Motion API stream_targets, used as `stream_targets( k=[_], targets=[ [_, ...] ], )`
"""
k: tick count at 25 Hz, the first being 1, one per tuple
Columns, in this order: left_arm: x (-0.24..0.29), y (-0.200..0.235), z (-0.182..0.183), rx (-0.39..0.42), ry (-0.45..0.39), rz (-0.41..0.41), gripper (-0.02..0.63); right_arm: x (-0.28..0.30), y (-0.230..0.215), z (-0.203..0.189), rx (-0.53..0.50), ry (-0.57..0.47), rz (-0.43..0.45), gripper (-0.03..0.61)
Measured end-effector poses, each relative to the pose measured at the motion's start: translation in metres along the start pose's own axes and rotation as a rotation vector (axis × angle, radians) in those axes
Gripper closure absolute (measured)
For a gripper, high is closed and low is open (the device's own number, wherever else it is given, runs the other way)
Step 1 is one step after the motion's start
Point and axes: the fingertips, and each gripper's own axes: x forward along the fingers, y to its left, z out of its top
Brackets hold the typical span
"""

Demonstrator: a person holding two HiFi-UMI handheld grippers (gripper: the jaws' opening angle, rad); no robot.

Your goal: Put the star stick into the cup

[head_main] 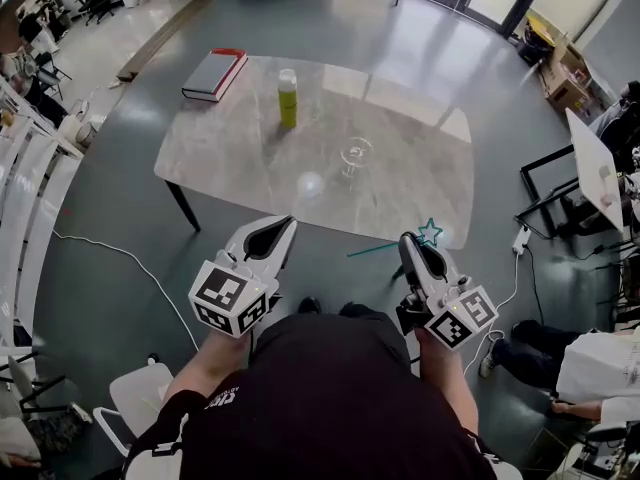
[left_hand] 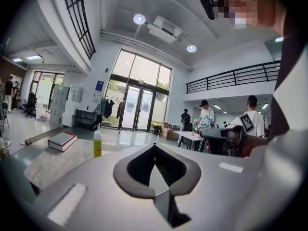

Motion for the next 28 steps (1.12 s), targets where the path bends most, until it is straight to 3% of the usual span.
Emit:
stream_targets(
  k=[12,28],
  targets=[
    [0.036,0.031,-0.008,-0.032,0.023,0.039,0.611,0.042,-0.044,0.003,0.029,0.027,0.024,0.557],
    [0.153,0.054,0.024,-0.019,0.033,0.141,0.611,0.106,-0.165,0.045,0.052,0.046,0.125,0.557]
  ],
)
